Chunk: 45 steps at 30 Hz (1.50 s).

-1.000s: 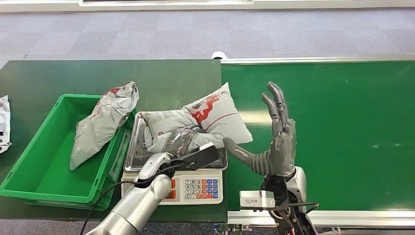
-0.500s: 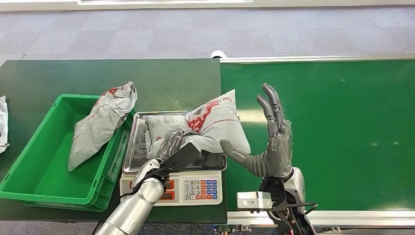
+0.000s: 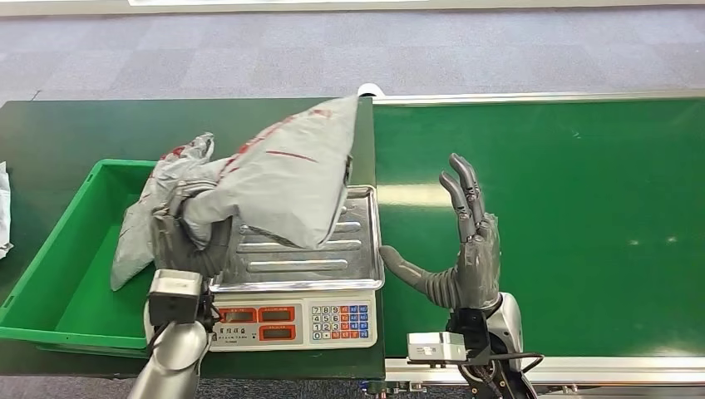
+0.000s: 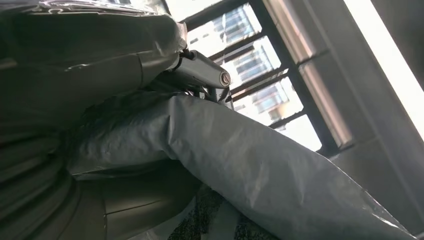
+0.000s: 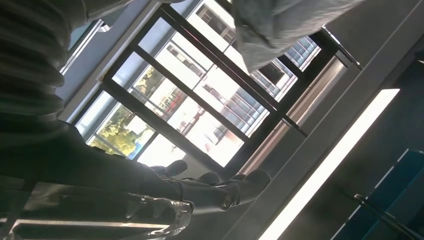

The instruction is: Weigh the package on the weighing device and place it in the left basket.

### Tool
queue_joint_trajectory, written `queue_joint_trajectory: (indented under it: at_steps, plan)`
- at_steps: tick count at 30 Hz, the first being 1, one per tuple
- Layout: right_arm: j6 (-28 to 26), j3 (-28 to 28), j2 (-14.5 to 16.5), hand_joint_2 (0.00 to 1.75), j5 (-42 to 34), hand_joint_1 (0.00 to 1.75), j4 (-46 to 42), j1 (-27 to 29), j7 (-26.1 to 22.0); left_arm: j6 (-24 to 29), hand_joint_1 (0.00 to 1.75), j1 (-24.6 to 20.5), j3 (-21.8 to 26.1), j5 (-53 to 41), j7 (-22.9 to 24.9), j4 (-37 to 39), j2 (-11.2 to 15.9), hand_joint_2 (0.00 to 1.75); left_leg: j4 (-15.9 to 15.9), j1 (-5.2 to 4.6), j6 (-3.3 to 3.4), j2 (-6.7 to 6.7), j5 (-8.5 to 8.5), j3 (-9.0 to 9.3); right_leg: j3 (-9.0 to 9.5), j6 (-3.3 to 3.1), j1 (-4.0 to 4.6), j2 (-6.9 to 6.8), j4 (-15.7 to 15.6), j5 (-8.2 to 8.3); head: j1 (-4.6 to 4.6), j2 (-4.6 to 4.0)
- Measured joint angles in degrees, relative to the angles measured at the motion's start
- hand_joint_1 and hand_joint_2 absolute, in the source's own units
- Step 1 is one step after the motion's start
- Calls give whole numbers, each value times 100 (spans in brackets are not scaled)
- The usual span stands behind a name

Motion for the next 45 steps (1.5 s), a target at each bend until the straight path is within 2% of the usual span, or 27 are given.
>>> queue_joint_trajectory:
  at_steps: [5, 10, 15, 17, 20, 22, 28, 31, 32, 36, 41, 43, 45]
  plan:
    - [-14, -64, -44, 175, -42, 0, -1, 82, -4, 764, 175, 323, 225, 150, -454, -978, 61, 175, 0, -1, 0, 0, 0, -2, -1, 0, -1, 1, 0, 0, 1, 0]
    - [-25, -79, -73, 175, -57, 0, -2, 108, -3, 919, 175, 451, 388, -89, -485, -1643, 50, 175, 0, -1, 0, 1, 0, -1, -1, 0, -1, 2, -1, 1, 1, 0]
    - [-87, -79, -75, 175, -13, 0, -2, 136, 39, 920, 175, 443, 1073, -1180, -396, -1961, -348, 175, 1, -1, 0, 1, 0, 1, -3, -1, -1, 3, -1, 1, 1, 0]
    - [-110, -79, -75, 175, 16, 0, -2, 137, 71, 920, 175, 365, 1406, -1692, 10, -1769, -451, 175, 1, 0, 0, 2, 0, 2, -4, -1, -1, 3, -1, 1, 1, 0]
    - [-110, -79, -75, 175, 66, 0, -2, 133, 146, 919, 175, 168, 1834, -2601, 1069, -1278, -480, 175, 0, 1, -1, 3, 1, 4, -2, -3, 1, 4, 0, 3, 0, 0]
    - [-100, -79, -74, 175, 92, 0, -2, 131, 186, 918, 175, 46, 2045, -2990, 1548, -920, -461, 175, 0, 3, -2, 3, 3, 4, -2, -4, 3, 4, 0, 4, 0, 0]
    - [-74, -77, -73, 175, 111, 0, -2, 129, 228, 918, 175, -135, 2333, -3308, 1983, -318, -393, 175, 1, 2, -4, 3, 3, -2, -5, -3, 1, 4, 1, 4, 2, 0]
    - [-53, -77, -73, 175, 124, 0, -2, 127, 264, 899, 175, -239, 2349, -3592, 2642, 17, -273, 175, 1, 1, -4, 2, 2, -3, -7, -3, 1, 4, 0, 4, 1, 0]
    - [-47, -77, -73, 175, 130, 0, -2, 126, 276, 886, 170, -277, 2349, -3662, 2843, 163, -220, 175, 1, 1, -4, 2, 2, -3, -8, -3, 1, 4, 0, 4, 1, 0]
    - [-11, -77, -71, 175, 173, 0, -1, 120, 314, 853, 0, -407, 2349, -3681, 3220, 693, -28, 175, 1, 2, -5, 3, 3, -2, -7, -4, 2, 5, 0, 4, 0, 0]
    - [3, -75, -69, 175, 200, 0, 2, 113, 343, 833, 0, -446, 2338, -3217, 3148, 975, 82, 175, 1, 2, -5, 3, 4, -2, -7, -4, 2, 4, 1, 4, 1, 0]
    - [2, -75, -69, 175, 198, 0, 5, 111, 345, 758, 0, -445, 2293, -2694, 2835, 983, 97, 175, 1, 2, -5, 2, 3, -3, -7, -4, 2, 4, 1, 4, 1, 0]
    - [4, -75, -69, 175, 179, 0, 7, 110, 344, 463, 0, -435, 2186, -1794, 2275, 922, 103, 175, 1, 1, -5, 1, 3, -5, -7, -4, 1, 4, 1, 4, 1, 0]
